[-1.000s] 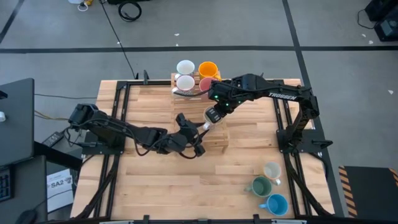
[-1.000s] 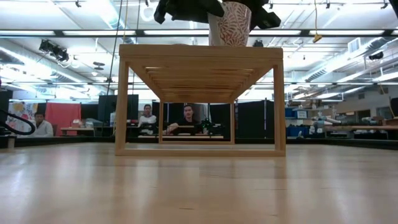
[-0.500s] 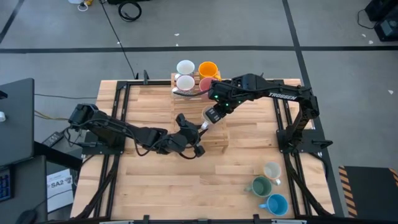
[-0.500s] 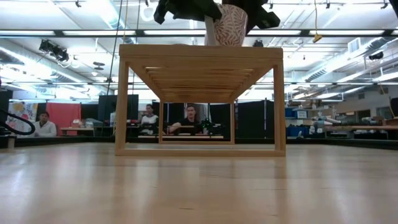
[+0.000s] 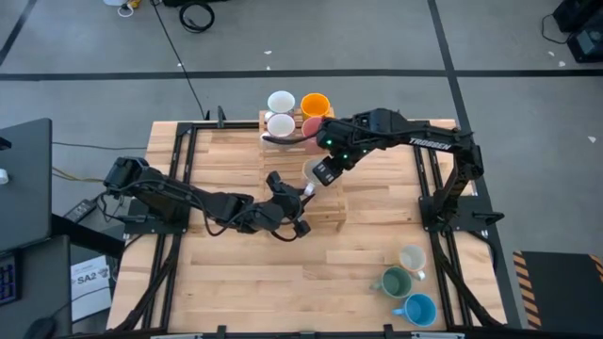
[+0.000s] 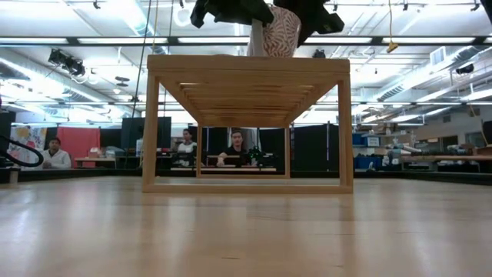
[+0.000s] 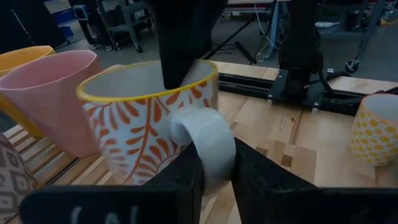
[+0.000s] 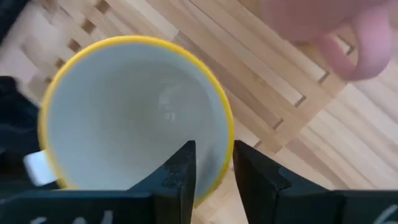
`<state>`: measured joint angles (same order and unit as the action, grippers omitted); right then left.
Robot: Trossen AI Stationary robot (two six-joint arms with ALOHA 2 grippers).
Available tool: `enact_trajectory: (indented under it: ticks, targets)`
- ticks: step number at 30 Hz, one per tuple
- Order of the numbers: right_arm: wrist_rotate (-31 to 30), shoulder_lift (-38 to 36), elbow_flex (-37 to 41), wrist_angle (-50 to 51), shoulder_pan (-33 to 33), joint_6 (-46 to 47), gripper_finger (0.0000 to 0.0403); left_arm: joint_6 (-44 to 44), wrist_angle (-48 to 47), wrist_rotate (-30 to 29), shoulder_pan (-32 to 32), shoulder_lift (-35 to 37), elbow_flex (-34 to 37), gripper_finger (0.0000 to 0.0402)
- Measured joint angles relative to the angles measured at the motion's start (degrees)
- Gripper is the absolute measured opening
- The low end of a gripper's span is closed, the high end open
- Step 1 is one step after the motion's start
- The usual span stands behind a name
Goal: Place coffee mugs
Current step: Put the orange cup on the shelf aligned with the other gray cup
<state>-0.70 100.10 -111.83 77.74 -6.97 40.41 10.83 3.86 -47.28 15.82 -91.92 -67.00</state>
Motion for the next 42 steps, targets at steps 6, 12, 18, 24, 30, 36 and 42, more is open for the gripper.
enact_trajectory:
  ticks: [6, 12, 18, 24, 30, 36, 42]
  targets:
    - [0.3, 0.0, -3.7, 0.4, -0.4, -3.3, 0.0112, -2.9, -0.3, -0.8, 0.5, 0.4, 0.0, 0.0061]
    - [0.1, -0.8, -5.2, 3.6, 0.1, -9.0, 0.0112, -6.7, -0.6, -1.4, 1.6, 2.2, 0.0, 0.0033]
    - [-3.5, -2.4, -5.3, 6.1, 0.6, -11.2, 0.0112, -7.2, -1.2, -0.5, 2.4, 3.6, 0.0, 0.0024]
    - [-3.6, -2.7, -5.2, 5.9, 0.9, -21.9, 0.0112, -7.8, -1.0, 6.5, 2.7, 3.6, 0.0, 0.003]
    - [0.5, -2.7, -5.2, 3.9, 0.9, -31.6, 0.0112, -16.0, -1.2, 18.8, 3.1, 3.6, 0.0, 0.0026]
    - [3.3, -2.7, -5.2, 3.3, 0.9, -32.7, 0.0112, -21.8, -1.2, 20.2, 2.7, 3.6, 0.0, 0.0026]
    - [3.8, -2.7, -5.2, 3.1, 0.9, -32.7, 0.0112, -26.0, -1.4, 21.1, 1.3, 5.9, 0.0, 0.0026]
